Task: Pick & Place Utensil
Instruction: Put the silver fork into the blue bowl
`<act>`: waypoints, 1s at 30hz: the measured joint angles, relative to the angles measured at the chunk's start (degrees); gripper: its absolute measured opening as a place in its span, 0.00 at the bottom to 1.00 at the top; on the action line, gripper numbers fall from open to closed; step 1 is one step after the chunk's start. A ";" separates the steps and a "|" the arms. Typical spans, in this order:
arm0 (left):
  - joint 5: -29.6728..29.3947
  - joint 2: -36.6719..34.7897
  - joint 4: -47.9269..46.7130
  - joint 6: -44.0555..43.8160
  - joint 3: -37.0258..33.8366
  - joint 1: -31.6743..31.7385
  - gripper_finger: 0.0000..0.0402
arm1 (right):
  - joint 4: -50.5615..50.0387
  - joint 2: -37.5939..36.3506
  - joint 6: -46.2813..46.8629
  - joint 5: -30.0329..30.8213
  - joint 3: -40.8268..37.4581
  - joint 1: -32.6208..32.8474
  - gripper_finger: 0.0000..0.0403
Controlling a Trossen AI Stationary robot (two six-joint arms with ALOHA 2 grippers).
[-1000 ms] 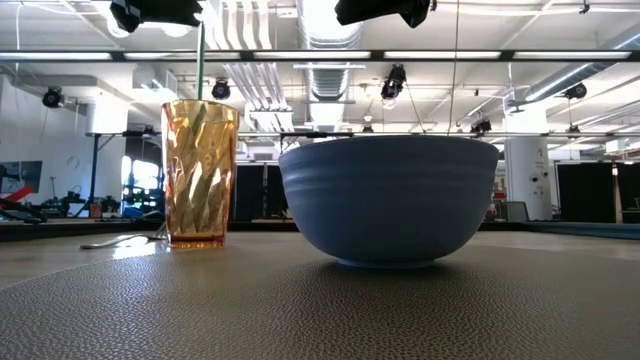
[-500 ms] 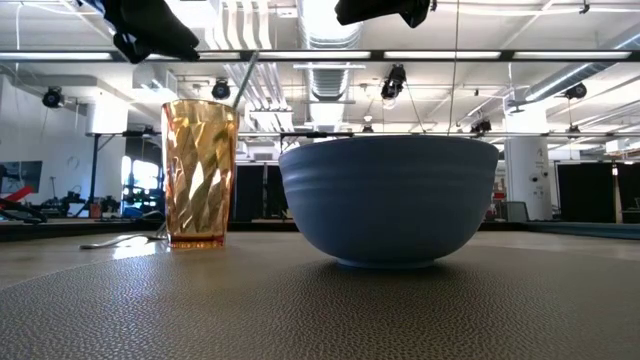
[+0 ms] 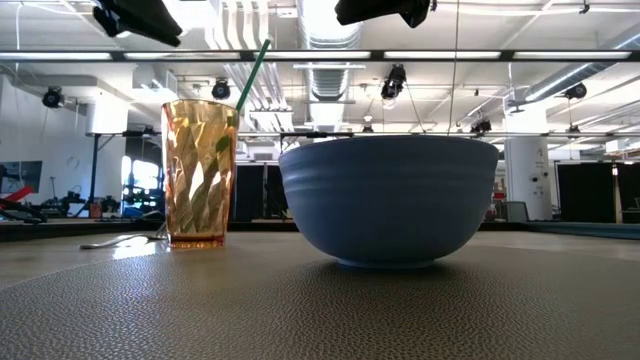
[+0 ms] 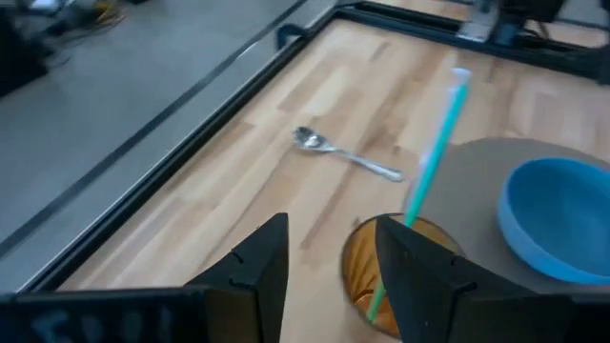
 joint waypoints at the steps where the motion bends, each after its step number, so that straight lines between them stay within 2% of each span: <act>1: -0.75 0.00 -1.72 -1.39 0.76 0.00 0.37 | 0.00 0.00 0.00 0.00 -0.01 0.00 0.17; 6: -4.26 0.11 -9.69 -9.04 2.97 0.10 0.37 | 0.00 0.00 0.00 0.00 -0.01 0.00 0.17; 16: -4.26 3.20 -23.89 -27.31 2.71 0.37 0.37 | -0.74 0.00 -0.02 -0.02 -0.01 0.01 0.17; 22: 0.09 6.92 -24.67 -32.21 1.78 0.35 0.37 | -1.84 0.00 0.23 -0.04 -0.01 0.01 0.17; 30: 7.06 10.25 -22.82 -38.06 -4.92 0.37 0.37 | -5.14 -0.02 3.00 -0.07 -0.01 0.01 0.17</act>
